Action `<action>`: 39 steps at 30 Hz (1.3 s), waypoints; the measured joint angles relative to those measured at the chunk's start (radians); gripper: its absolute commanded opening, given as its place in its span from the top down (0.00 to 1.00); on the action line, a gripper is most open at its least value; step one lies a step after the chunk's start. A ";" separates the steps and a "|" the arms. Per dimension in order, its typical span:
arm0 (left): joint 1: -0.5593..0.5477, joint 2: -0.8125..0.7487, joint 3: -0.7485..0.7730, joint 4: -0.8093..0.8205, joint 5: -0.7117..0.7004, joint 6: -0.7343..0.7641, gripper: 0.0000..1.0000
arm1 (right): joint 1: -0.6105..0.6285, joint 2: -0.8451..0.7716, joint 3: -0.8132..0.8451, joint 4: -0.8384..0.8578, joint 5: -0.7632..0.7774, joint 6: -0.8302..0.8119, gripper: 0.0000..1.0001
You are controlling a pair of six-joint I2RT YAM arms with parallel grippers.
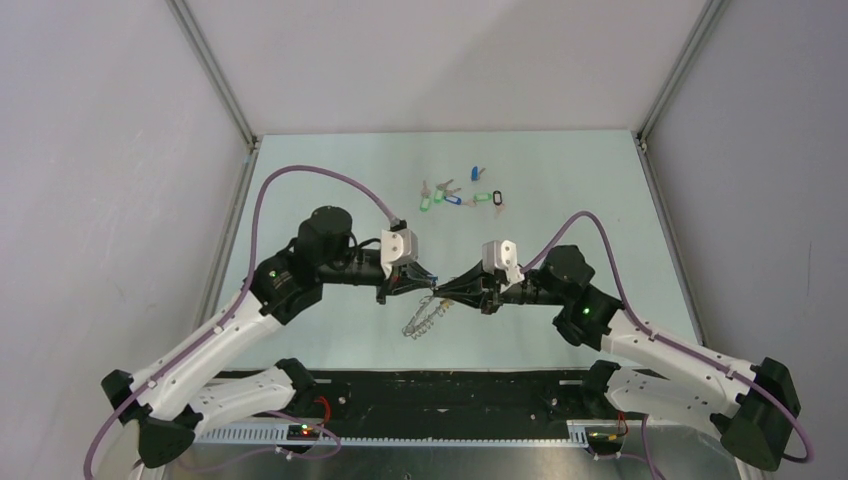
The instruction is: Remove the keys from the keyring
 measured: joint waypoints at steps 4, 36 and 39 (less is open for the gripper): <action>0.008 0.029 0.024 -0.020 -0.006 -0.051 1.00 | -0.001 0.013 0.025 -0.038 -0.002 0.006 1.00; 0.050 0.055 0.039 -0.164 -0.117 -0.161 1.00 | -0.130 0.359 0.305 -0.303 -0.283 0.385 1.00; 0.050 0.062 0.039 -0.182 -0.117 -0.159 1.00 | -0.134 0.395 0.325 -0.324 -0.320 0.417 0.94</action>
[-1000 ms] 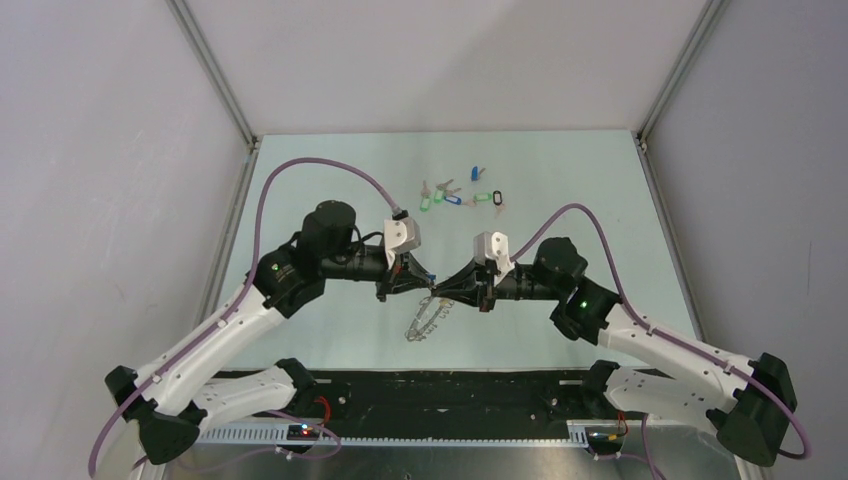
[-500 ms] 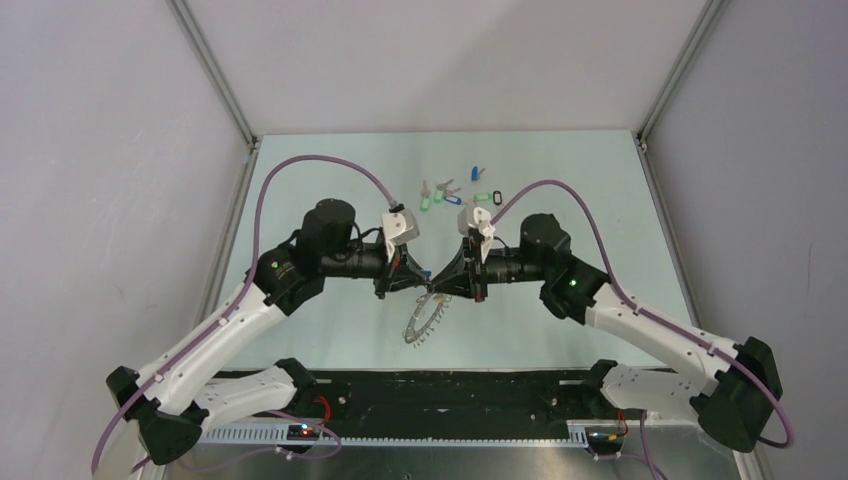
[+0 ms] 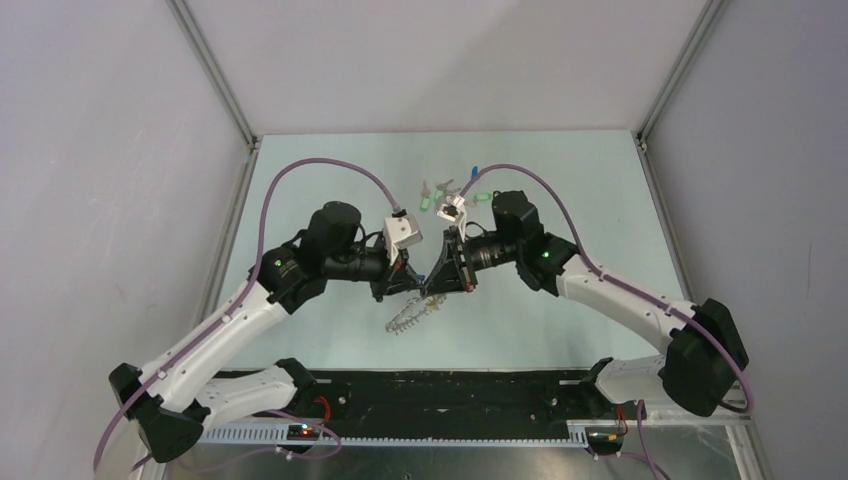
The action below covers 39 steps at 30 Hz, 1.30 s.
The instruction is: Remove the keys from the keyring
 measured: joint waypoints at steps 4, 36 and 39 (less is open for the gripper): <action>0.000 0.011 0.000 -0.020 -0.005 0.013 1.00 | -0.007 0.039 0.016 -0.016 -0.043 0.054 0.68; -0.039 -0.027 -0.010 0.215 0.066 0.023 1.00 | -0.062 -0.360 -0.197 0.028 0.377 -0.237 0.50; -0.039 -0.034 -0.010 0.217 0.065 0.022 1.00 | -0.063 -0.397 -0.247 0.075 0.366 -0.265 0.51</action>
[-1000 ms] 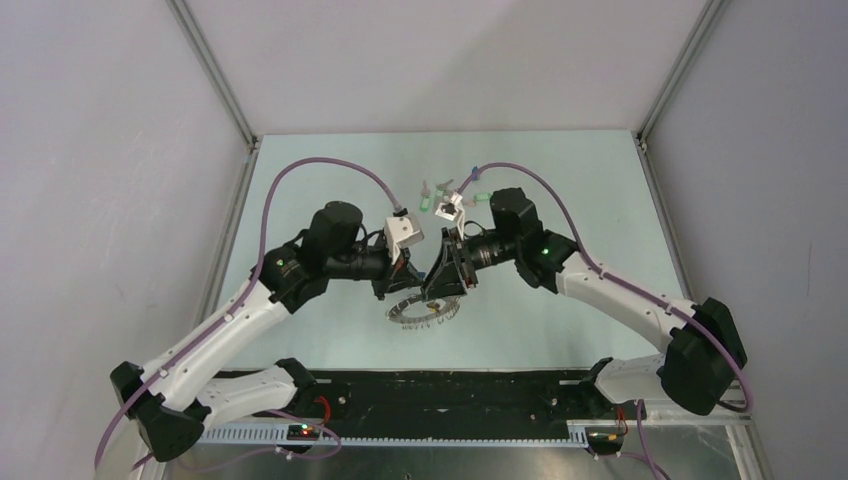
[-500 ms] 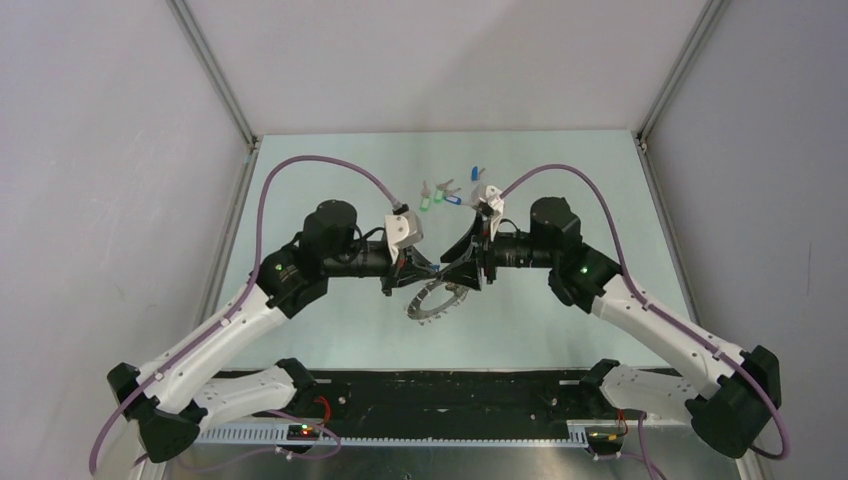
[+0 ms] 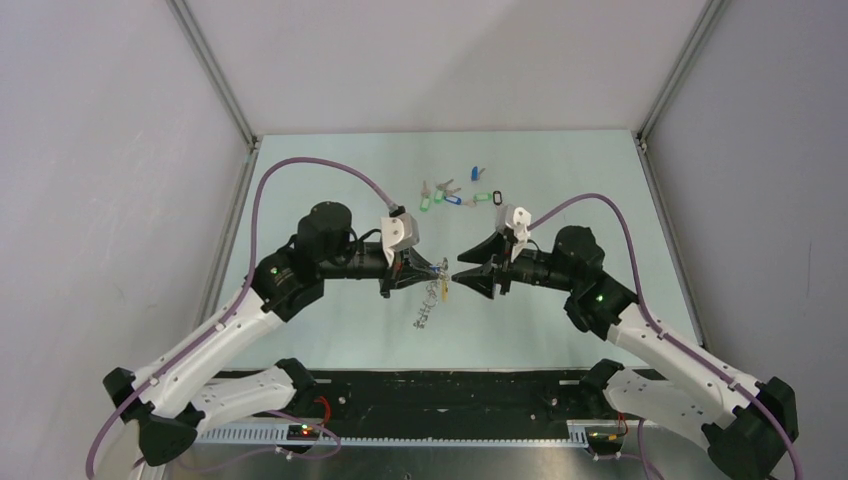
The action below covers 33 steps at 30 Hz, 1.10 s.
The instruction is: Remove the keys from the keyring
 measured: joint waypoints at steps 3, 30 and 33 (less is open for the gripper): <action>0.000 -0.003 0.000 0.000 0.000 0.000 1.00 | 0.000 -0.026 -0.048 0.061 -0.021 -0.023 0.51; 0.000 -0.034 -0.005 0.000 0.056 0.047 1.00 | 0.134 -0.042 -0.117 0.294 -0.018 -0.208 0.74; 0.000 -0.037 -0.005 0.000 0.057 0.048 1.00 | 0.143 -0.042 -0.117 0.305 -0.018 -0.211 0.74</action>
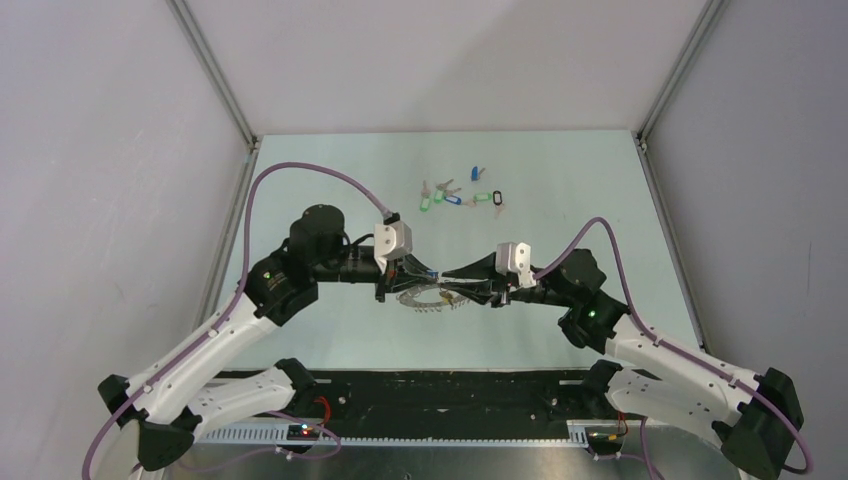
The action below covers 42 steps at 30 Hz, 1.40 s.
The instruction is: Remove the keys from the keyring
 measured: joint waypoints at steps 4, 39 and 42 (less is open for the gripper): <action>0.000 -0.001 0.000 0.000 0.006 0.006 1.00 | 0.007 0.001 0.000 0.004 -0.001 -0.005 0.75; 0.000 -0.006 0.000 -0.006 0.003 0.022 1.00 | 0.060 0.046 0.000 0.064 -0.017 0.005 0.93; 0.000 -0.009 0.000 -0.009 -0.006 0.025 1.00 | 0.062 0.054 0.000 0.080 -0.014 0.013 1.00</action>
